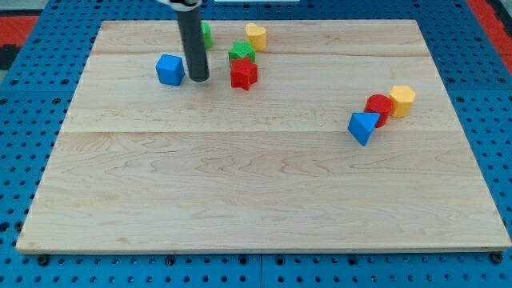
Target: Push the yellow heart right and a bit up
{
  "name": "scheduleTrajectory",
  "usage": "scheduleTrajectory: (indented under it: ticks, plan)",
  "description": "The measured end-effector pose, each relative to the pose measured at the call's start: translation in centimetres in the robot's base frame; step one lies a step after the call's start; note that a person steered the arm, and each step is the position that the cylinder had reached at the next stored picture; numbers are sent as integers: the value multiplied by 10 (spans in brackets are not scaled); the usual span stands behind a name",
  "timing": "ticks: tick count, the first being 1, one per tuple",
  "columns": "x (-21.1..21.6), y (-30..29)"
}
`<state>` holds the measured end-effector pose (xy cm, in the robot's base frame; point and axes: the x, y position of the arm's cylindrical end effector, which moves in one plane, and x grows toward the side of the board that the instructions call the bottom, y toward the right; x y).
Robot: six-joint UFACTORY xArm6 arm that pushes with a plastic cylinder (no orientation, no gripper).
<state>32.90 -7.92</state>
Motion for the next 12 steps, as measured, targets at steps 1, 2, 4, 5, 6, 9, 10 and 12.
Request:
scheduleTrajectory:
  ticks: [1, 2, 4, 5, 6, 9, 10, 12]
  plan:
    - [-7, 34]
    - [-43, 85]
    - [-47, -11]
    - [-82, 13]
    - [-88, 52]
    - [-132, 116]
    - [-112, 161]
    - [-78, 70]
